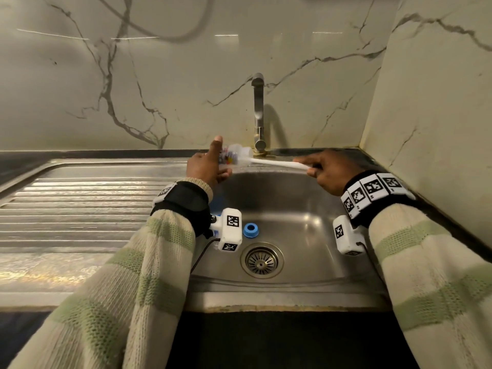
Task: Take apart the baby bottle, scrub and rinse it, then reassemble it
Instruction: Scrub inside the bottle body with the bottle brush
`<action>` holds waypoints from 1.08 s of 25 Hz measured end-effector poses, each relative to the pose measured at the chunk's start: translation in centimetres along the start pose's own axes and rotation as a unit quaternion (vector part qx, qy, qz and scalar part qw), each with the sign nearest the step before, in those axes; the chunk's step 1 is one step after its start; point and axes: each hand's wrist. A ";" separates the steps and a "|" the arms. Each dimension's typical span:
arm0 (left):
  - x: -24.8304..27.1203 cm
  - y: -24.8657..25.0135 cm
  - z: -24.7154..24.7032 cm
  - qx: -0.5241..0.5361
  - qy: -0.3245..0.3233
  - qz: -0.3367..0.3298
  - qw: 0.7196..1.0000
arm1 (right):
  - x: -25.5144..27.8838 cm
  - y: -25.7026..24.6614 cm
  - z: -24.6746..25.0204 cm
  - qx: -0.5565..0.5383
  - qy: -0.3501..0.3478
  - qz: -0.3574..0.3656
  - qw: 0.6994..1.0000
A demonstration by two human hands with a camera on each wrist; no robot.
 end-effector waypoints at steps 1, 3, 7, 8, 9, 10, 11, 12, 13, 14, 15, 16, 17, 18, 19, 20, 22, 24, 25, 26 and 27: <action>0.0 -0.2 0.0 -0.007 -0.006 0.001 1.000 | -0.1 0.3 0.0 -0.002 0.000 -0.009 1.000; 0.1 -0.5 -0.3 -0.007 -0.017 -0.004 1.000 | -0.2 0.6 0.0 0.020 0.024 -0.020 0.999; -0.2 -0.5 -0.5 0.001 0.003 -0.026 1.000 | -0.2 -0.4 -0.7 0.056 0.043 0.005 0.998; -0.4 -0.4 -0.3 0.002 0.017 -0.024 1.000 | -0.2 -0.6 -0.8 0.027 0.036 0.013 0.999; -0.5 -0.1 -0.1 -0.002 0.027 -0.023 0.999 | -0.3 -0.6 -0.8 -0.003 0.032 0.019 0.999; -0.6 0.1 0.0 -0.012 0.031 -0.023 0.999 | -0.3 -0.4 -0.8 -0.022 0.028 0.021 0.999; -0.5 0.2 0.1 -0.027 0.031 -0.026 0.999 | -0.3 -0.1 -0.7 -0.029 0.027 0.018 0.999; -0.4 0.2 0.0 -0.039 0.026 -0.027 0.999 | -0.3 0.1 -0.7 -0.026 0.030 0.012 0.999; -0.2 0.2 -0.1 -0.047 0.018 -0.027 0.998 | -0.2 0.2 -0.6 -0.011 0.037 0.005 0.999; 0.0 0.1 -0.3 -0.051 0.011 -0.027 0.998 | -0.1 0.2 -0.6 0.013 0.043 -0.002 0.999; 0.1 0.0 -0.5 -0.052 0.009 -0.030 0.998 | 0.0 -0.2 -0.6 0.048 0.044 -0.001 0.998; 0.0 -0.2 -0.5 -0.049 0.016 -0.032 0.998 | 0.2 -0.6 -0.7 0.082 0.045 0.008 0.996; 0.0 -0.2 -0.4 -0.040 0.031 -0.030 0.998 | 0.2 -1.0 -0.9 0.102 0.044 0.022 0.994; -0.1 -0.1 -0.1 -0.025 0.047 -0.024 0.998 | 0.1 -1.3 -1.0 0.102 0.045 0.036 0.993; -0.3 0.0 0.1 -0.007 0.059 -0.018 0.998 | 0.2 -1.4 -1.2 0.075 0.041 0.044 0.995; -0.4 0.2 0.3 0.005 0.061 -0.016 0.998 | 0.1 -1.3 -1.3 0.033 0.030 0.043 0.998; -0.2 0.6 0.4 -0.011 0.044 -0.014 0.999 | -0.1 -0.6 -1.2 -0.028 -0.002 0.024 0.999; 0.1 0.5 0.2 -0.026 0.025 -0.009 0.999 | -0.3 0.3 -0.8 -0.014 -0.013 -0.005 1.000; 0.2 0.3 0.0 -0.036 0.020 -0.006 0.999 | -0.3 0.5 -0.5 0.009 -0.006 -0.017 1.000; 0.2 0.1 -0.3 -0.051 0.016 -0.006 0.999 | -0.3 0.4 -0.2 0.036 0.011 -0.024 0.999; 0.3 0.0 -0.6 -0.062 0.013 -0.004 0.998 | -0.3 0.2 -0.1 0.062 0.028 -0.027 0.997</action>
Point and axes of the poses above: each hand's wrist, its own x-axis away from the middle knuckle, its own z-axis out of the back of the hand, y = z × x, and after that the axes turned 11 degrees about -z, right-handed
